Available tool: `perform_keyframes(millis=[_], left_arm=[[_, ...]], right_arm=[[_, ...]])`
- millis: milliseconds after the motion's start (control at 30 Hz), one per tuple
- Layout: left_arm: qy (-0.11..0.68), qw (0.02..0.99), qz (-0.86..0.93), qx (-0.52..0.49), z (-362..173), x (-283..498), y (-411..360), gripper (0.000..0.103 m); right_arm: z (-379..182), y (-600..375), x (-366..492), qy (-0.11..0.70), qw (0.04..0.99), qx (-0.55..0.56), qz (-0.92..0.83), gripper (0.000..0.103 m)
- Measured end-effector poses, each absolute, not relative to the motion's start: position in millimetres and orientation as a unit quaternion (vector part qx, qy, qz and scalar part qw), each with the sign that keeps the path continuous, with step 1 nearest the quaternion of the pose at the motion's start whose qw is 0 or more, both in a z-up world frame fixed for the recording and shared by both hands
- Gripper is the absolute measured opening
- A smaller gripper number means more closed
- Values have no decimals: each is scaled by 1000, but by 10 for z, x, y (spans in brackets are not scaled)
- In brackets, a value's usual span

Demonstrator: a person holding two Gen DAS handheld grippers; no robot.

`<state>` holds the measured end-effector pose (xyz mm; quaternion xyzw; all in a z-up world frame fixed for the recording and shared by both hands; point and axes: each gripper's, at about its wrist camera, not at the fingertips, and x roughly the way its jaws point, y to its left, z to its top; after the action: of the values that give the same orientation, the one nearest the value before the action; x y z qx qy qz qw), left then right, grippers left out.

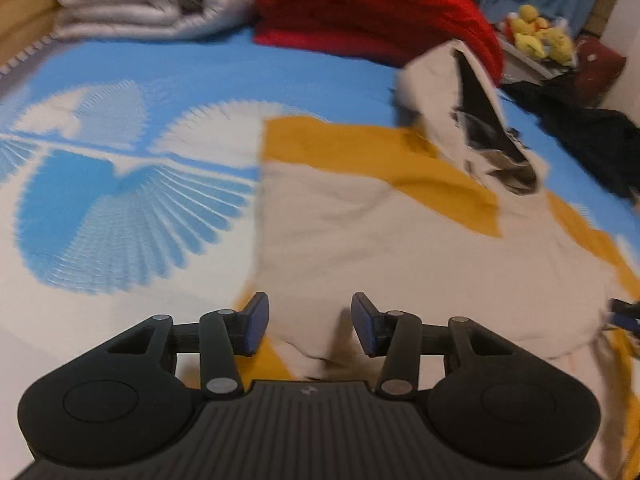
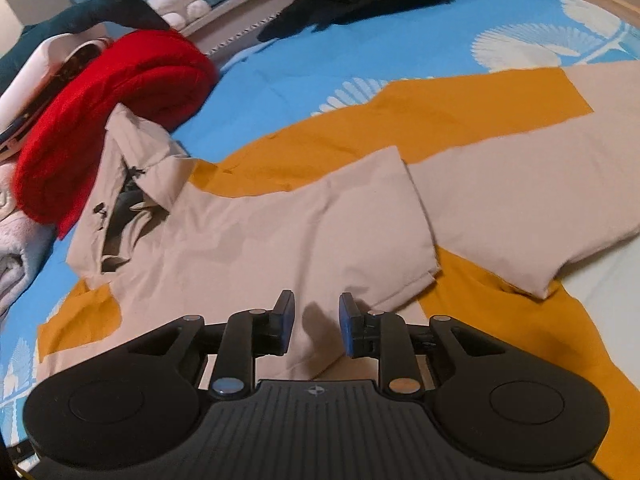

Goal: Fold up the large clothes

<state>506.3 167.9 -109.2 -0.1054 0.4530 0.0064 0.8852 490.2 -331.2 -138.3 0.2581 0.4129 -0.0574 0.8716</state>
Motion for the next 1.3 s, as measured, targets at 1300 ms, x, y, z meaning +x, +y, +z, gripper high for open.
perform_keyframes(millis=[1300], left_arm=[[331, 940, -81, 3, -218, 4208, 342, 56]], right_arm=[[-508, -4784, 3834, 290, 915, 248, -126, 21]])
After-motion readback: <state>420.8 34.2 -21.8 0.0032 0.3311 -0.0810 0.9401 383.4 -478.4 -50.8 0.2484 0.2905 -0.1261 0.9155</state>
